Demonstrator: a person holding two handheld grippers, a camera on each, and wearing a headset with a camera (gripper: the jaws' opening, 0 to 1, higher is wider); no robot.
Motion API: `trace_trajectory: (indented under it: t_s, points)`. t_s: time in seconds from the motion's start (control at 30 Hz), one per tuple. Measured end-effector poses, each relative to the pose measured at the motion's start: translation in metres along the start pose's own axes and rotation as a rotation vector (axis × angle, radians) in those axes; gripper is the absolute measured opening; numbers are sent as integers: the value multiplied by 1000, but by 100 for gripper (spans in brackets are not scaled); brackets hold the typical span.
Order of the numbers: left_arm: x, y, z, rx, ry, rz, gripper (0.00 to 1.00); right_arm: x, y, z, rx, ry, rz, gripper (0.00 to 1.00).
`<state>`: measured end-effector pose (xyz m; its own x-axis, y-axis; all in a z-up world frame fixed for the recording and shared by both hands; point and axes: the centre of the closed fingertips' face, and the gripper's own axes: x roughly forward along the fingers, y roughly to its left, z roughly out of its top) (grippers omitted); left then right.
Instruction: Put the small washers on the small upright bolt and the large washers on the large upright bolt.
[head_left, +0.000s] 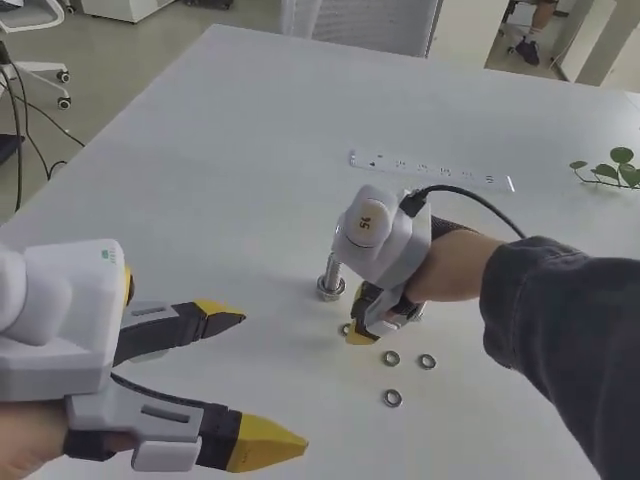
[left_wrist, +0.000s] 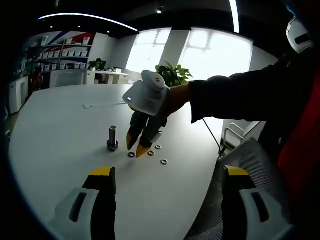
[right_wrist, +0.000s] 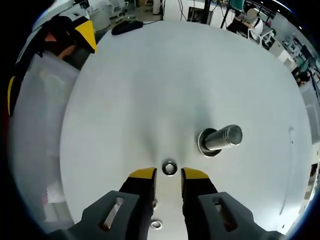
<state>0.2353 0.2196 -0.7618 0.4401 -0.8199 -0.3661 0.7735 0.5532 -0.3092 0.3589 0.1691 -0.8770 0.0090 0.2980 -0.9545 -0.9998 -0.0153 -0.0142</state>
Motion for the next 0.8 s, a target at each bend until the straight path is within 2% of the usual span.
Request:
trace_trajectory:
  t_s: [0.8]
  points:
    - [0,4,-2,-13,-8,4,88,4,-1,0,-32,34,2,17]
